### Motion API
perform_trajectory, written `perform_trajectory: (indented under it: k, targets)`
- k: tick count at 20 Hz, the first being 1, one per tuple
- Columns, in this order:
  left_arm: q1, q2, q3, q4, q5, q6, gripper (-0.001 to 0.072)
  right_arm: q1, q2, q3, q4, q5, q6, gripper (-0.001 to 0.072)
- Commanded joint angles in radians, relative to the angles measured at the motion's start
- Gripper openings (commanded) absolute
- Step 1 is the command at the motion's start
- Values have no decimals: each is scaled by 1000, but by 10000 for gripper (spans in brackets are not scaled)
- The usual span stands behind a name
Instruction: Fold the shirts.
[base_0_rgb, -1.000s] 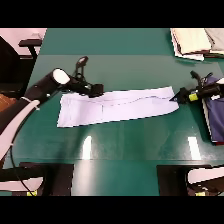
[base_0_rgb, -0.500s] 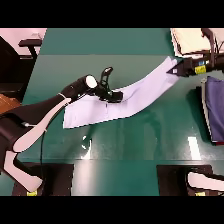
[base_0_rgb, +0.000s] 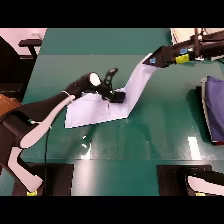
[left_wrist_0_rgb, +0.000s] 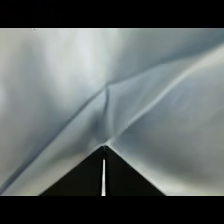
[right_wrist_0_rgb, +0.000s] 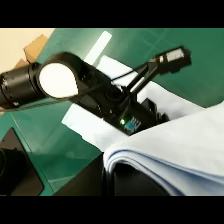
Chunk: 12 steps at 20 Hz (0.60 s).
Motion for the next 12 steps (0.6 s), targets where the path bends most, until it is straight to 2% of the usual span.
perform_trajectory:
  k: [1,4,7,8,9,10,11,12]
  targets:
    - [93,104,42,90,-100,1,25,118,-26,7,2,-65,2,17]
    - [246,304,42,222,-147,2,26,297,-105,7,6,-179,-36,17]
    - [396,484,42,355,-172,1,26,470,-236,17,83,-342,-105,29]
    - [438,531,42,390,-181,1,26,506,-287,50,68,-352,-131,171]
    - [478,571,42,412,-194,2,26,534,-339,95,58,-348,-165,372]
    - [514,603,42,418,-208,1,26,550,-379,133,23,-340,-167,497]
    - [542,622,42,417,-225,1,26,557,-417,172,-19,-303,-167,528]
    - [565,637,42,417,-242,1,26,551,-447,211,-47,-234,-163,527]
